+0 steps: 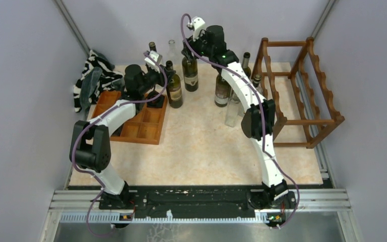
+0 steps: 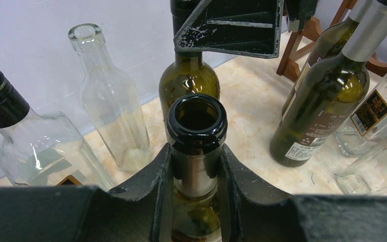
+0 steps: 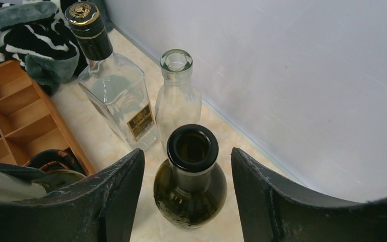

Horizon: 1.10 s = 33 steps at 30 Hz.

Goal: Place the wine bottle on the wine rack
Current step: Place the wine bottle at the center of the board, then move the wine bottle to the center of the board.

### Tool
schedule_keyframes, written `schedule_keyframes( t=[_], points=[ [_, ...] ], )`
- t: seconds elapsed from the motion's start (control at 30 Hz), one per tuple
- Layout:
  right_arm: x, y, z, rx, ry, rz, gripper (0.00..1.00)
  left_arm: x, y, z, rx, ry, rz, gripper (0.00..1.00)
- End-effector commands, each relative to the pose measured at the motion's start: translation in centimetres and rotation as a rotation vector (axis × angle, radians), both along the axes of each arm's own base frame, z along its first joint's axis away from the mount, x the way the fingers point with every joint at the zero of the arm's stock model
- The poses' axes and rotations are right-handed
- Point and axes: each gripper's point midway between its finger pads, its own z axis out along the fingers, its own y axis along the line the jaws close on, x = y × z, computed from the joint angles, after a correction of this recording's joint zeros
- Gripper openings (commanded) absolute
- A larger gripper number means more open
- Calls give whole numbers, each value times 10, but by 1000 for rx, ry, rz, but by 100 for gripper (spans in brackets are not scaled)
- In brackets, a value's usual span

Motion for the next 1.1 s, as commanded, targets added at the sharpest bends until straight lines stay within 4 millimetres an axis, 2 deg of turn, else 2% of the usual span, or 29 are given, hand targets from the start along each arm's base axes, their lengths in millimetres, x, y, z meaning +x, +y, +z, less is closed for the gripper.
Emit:
schedule_keyframes(
  t=[0.0, 0.13, 0.2, 0.3, 0.37, 0.47, 0.57, 0.6, 0.67, 0.77, 0.87, 0.97, 1.07],
  points=[
    [-20, 2, 79, 66, -145, 35, 66, -6, 1, 29, -28, -63, -13, 40],
    [-39, -8, 109, 51, -187, 51, 78, -11, 4, 38, -71, -38, 5, 74],
    [-53, -15, 128, 43, -214, 57, 82, -12, 8, 45, -84, -31, 32, 86],
    [-73, -30, 154, 41, -241, 63, 87, -17, 13, 60, -93, -38, 51, 96],
    [-93, -41, 170, 38, -248, 75, 89, -21, 17, 71, -98, -42, 68, 99],
    [-123, -59, 176, 36, -203, 119, 89, -31, 28, 90, -95, -38, 114, 99],
    [-147, -83, 166, 25, -144, 134, 89, -50, 38, 114, -113, -45, 140, 99],
    [-152, -91, 159, 10, -126, 128, 89, -61, 37, 124, -119, -51, 115, 99],
    [-157, -105, 142, -36, -85, 102, 89, -82, 28, 131, -146, -21, 39, 99],
    [-154, -116, 109, -94, 0, 57, 89, -112, 10, 124, -218, 91, -99, 99],
    [-139, -128, 87, -130, 48, -40, 89, -143, -3, 113, -263, 182, -224, 99],
    [-120, -144, 72, -161, 68, -143, 89, -165, -2, 102, -270, 205, -249, 99],
    [-109, -151, 60, -170, 100, -186, 88, -177, 6, 85, -227, 216, -220, 99]
  ],
)
